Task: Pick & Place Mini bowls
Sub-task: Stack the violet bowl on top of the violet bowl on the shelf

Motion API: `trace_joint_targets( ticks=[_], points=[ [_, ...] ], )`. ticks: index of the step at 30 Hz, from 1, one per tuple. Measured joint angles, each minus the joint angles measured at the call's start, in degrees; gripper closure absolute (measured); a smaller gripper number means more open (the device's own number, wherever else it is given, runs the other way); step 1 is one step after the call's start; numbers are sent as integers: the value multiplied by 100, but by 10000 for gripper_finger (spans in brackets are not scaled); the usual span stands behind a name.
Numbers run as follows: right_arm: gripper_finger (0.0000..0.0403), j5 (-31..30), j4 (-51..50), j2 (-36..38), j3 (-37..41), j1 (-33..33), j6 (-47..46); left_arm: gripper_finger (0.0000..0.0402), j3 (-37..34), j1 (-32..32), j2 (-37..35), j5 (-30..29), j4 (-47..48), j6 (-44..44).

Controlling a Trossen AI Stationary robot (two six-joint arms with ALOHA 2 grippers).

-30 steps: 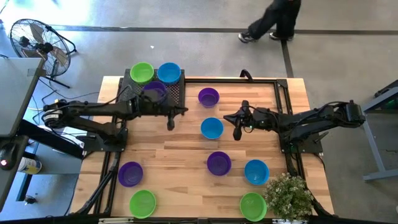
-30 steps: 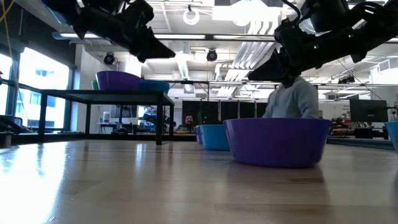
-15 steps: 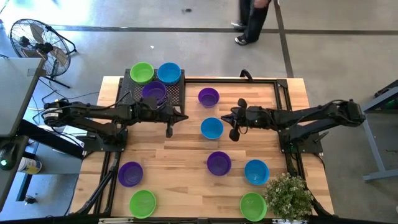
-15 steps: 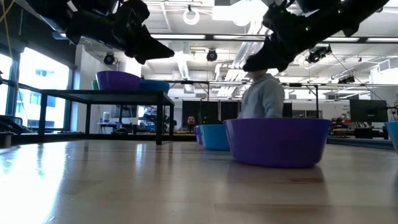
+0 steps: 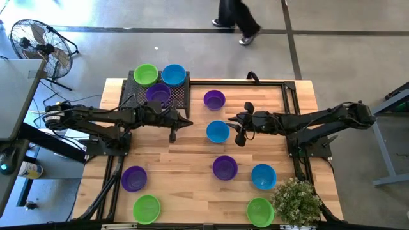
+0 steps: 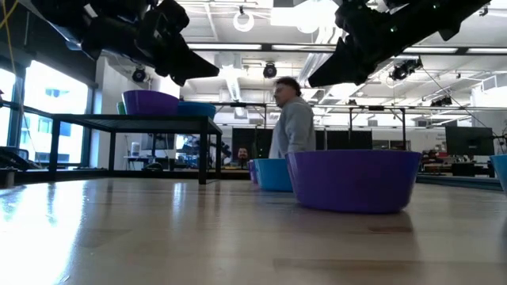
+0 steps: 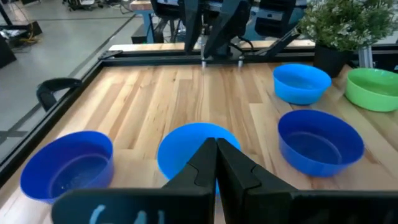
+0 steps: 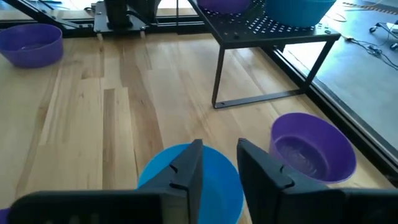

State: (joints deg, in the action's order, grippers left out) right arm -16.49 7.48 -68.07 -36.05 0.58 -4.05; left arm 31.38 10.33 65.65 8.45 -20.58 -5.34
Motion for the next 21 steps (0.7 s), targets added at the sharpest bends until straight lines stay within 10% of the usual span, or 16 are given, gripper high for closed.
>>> trace_joint_targets(
  ticks=[21],
  points=[
    [288, 603, -264, -13, 37, 46, -42, 401, 8, -679, 7, -431, 411, -42]
  ],
)
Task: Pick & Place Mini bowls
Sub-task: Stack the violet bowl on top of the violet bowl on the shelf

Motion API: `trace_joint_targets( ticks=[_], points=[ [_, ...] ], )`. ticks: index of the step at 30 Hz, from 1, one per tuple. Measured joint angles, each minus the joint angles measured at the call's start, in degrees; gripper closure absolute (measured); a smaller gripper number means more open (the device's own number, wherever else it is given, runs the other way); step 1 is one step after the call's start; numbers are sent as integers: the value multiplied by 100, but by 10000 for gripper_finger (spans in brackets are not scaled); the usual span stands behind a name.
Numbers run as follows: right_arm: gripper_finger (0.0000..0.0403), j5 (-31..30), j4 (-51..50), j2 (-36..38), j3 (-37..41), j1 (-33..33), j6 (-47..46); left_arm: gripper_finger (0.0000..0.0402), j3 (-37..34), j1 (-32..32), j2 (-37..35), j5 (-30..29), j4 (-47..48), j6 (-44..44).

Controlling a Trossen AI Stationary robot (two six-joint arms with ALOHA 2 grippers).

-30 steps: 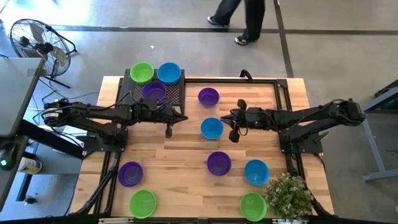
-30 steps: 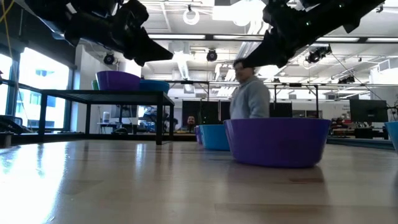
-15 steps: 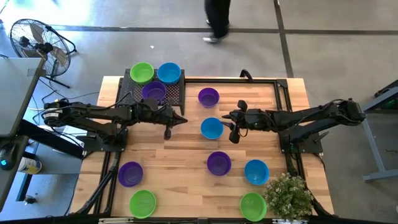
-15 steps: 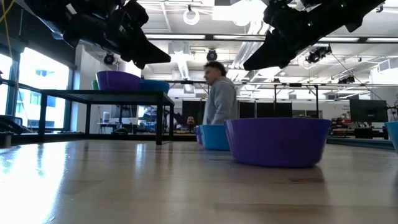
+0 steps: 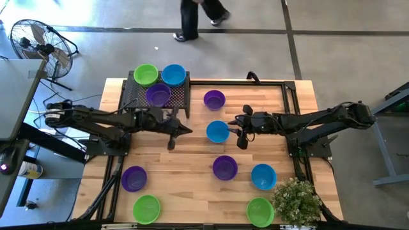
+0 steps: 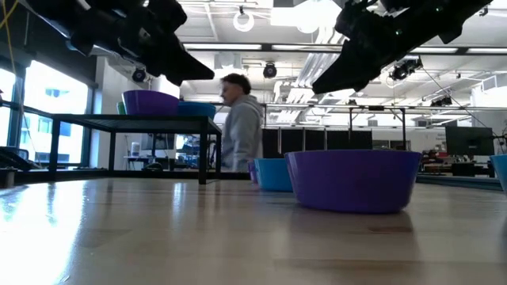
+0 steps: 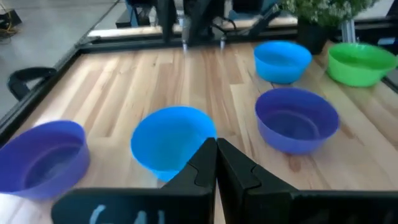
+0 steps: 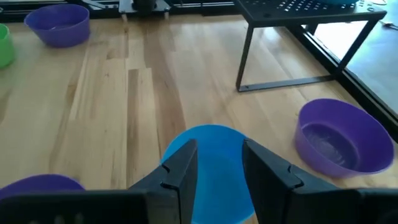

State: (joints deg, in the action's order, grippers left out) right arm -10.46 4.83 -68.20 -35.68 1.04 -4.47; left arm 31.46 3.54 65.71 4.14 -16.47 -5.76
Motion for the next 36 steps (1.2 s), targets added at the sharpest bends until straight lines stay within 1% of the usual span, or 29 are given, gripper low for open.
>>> trace_joint_targets(
  ticks=[2, 7, 10, 13, 15, 19, 22, 25, 29, 31, 33, 36],
  points=[
    [288, 38, 7, 0, 0, 0, 0, 401, 82, -176, 0, -194, 370, 1],
    [288, 41, 9, 0, 0, 0, 51, 401, 573, -623, 0, -597, 1866, 62],
    [289, 40, 28, 0, 0, 0, 180, 401, 897, -905, 0, -798, 2593, 318],
    [289, 39, 182, -2, 4, 0, 214, 401, 1211, -1158, 0, -862, 3420, 623],
    [289, 66, 679, -2, 165, -2, 279, 401, 1400, -1322, 4, -925, 3973, 891],
    [289, 385, 1786, -2, 681, -2, 331, 397, 1586, -1655, 21, -917, 4792, 1457],
    [289, 492, 2482, -2, 1039, -2, 330, 375, 1623, -1935, 22, -798, 5123, 1970],
    [289, 503, 2885, -2, 1188, -2, 384, 337, 1626, -2235, 22, -636, 5557, 2578],
    [289, 553, 2975, 2, 1147, 7, 628, 283, 1627, -2715, 35, -482, 6209, 3260],
    [289, 642, 2992, 2, 1102, 7, 787, 263, 1631, -2944, 143, -441, 6388, 3524],
    [289, 701, 3060, 4, 1097, 7, 943, 250, 1629, -3173, 250, -376, 6592, 3741],
    [289, 723, 3092, 4, 1095, 9, 1098, 243, 1631, -3491, 431, -231, 6784, 3914]
  ],
)
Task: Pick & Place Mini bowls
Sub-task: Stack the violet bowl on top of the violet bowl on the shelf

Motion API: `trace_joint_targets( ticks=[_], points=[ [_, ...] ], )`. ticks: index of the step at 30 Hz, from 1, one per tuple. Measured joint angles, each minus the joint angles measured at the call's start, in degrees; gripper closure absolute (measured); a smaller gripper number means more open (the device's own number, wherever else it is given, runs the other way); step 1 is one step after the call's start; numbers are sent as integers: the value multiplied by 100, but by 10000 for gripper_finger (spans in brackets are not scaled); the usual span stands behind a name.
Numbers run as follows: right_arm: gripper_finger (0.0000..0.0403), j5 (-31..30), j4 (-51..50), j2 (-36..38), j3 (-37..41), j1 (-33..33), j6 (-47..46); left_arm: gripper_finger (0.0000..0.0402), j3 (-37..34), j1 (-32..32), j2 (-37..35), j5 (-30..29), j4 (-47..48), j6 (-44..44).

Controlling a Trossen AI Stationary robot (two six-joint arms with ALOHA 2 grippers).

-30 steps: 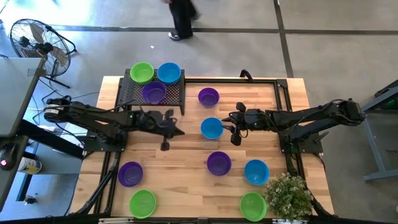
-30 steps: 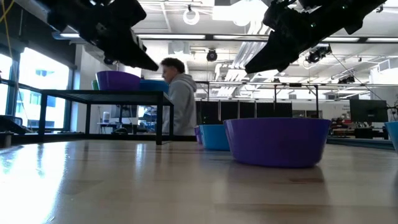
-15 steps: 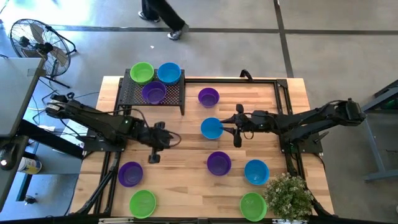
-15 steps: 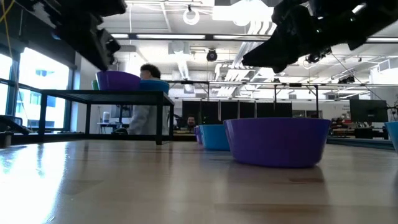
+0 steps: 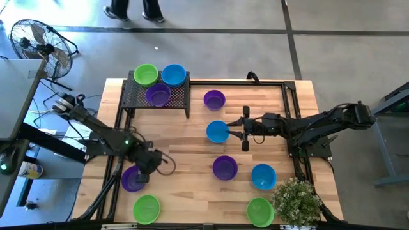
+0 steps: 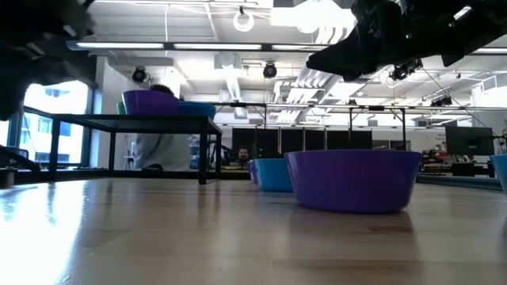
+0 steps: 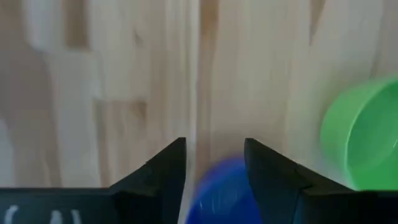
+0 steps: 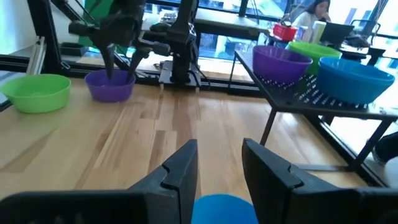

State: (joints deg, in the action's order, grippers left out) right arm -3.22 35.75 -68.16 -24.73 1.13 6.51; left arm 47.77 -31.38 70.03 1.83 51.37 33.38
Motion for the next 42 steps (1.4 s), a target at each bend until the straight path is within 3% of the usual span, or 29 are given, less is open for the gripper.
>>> trace_joint_targets(
  ticks=[14, 18, 22, 24, 32, 38, 42],
  points=[
    [289, 55, 17, 0, -2, 0, 292, 248, -2, -553, 1275, 446, 193, -328],
    [289, 52, 42, 0, -4, 0, 271, 287, -4, -544, 1361, 372, 169, -500],
    [289, 49, 36, 0, -4, 0, 266, 365, 29, -428, 1341, 199, 175, -644],
    [289, 43, 37, 0, -7, 0, 277, 390, 126, -236, 1327, 189, 196, -632],
    [289, 20, 46, 0, -7, 0, 263, 396, 693, 1007, 1193, -702, 217, -791],
    [289, 46, 71, 0, -7, -2, 100, 398, 677, 2275, 1177, -1422, 230, -1129],
    [289, 63, -73, 0, -9, -2, 145, 398, 617, 2883, 1177, -1508, 94, -1544]
  ],
)
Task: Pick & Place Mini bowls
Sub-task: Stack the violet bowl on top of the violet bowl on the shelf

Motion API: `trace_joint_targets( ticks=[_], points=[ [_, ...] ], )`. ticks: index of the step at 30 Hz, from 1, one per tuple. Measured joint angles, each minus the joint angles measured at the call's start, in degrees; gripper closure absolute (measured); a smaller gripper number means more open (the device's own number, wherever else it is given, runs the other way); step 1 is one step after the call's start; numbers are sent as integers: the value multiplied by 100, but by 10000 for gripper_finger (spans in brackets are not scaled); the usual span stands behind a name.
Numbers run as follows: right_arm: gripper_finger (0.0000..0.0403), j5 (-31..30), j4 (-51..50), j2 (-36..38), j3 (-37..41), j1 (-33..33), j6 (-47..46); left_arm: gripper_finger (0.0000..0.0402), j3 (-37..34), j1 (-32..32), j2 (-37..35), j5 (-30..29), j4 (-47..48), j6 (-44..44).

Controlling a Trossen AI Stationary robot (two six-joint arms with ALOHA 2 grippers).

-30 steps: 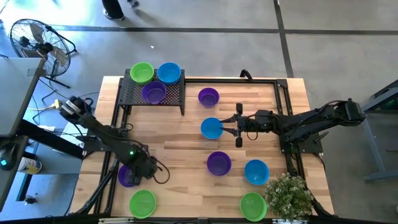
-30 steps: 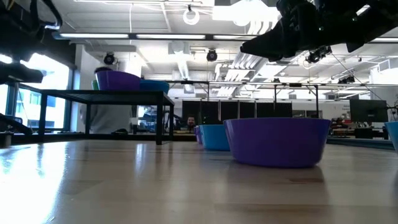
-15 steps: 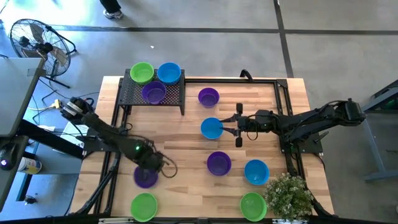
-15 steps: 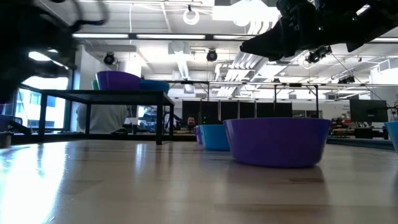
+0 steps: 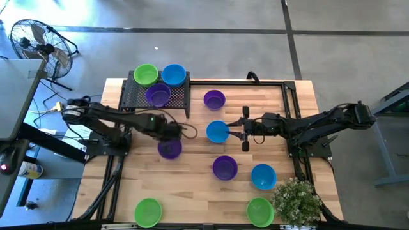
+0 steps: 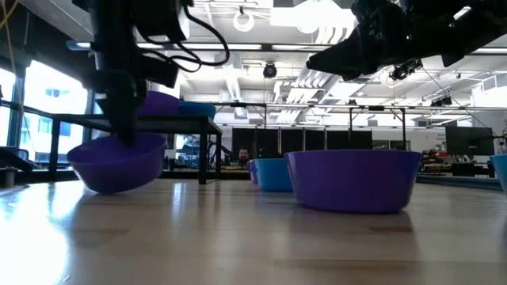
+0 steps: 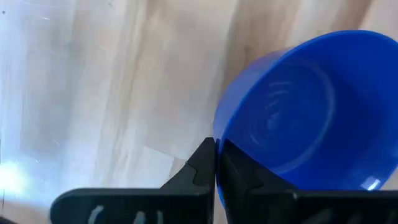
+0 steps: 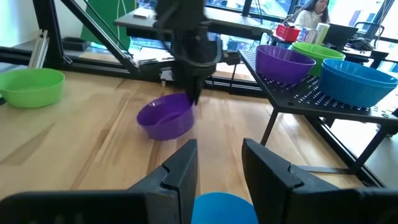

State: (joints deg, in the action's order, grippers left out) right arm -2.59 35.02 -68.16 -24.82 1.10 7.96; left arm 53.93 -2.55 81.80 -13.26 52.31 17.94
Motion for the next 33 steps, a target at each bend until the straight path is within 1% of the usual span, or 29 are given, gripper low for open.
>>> trace_joint_targets(
  ticks=[6, 8, 10, 16, 18, 20, 22, 24, 28, 30, 32, 33],
  points=[
    [289, 0, -4, 0, 1, -2, 102, 398, -18, 651, 0, 22, -54, -103],
    [289, 2, -4, 0, 0, -2, 92, 392, -12, 799, 0, 65, -11, -126],
    [289, 2, -4, 0, 2, -2, 62, 374, 60, 894, 0, 118, 146, -205],
    [289, -40, 233, 0, 2, -2, -24, 297, 466, 888, 0, 257, 464, -315],
    [289, -13, 191, 0, 0, -2, -15, 282, 616, 820, 0, 306, 678, -251],
    [289, -3, 122, 0, 0, -2, -11, 279, 737, 676, 0, 269, 887, -84],
    [289, -29, 72, 0, 1, -2, 1, 286, 805, 417, 0, 264, 922, 103],
    [289, -39, 74, 0, 19, -2, 3, 304, 806, 88, 0, 265, 874, 291],
    [289, -41, 34, 0, 24, -2, 3, 359, 806, -638, 0, 247, 716, 611],
    [289, -42, 35, 0, 24, -2, 5, 387, 806, -904, 0, 245, 568, 805],
    [289, -39, 33, 0, 24, -2, 34, 396, 806, -1104, 0, 239, 435, 944],
    [289, -39, 34, 0, 24, -2, 56, 392, 806, -1184, 0, 236, 398, 982]
  ],
)
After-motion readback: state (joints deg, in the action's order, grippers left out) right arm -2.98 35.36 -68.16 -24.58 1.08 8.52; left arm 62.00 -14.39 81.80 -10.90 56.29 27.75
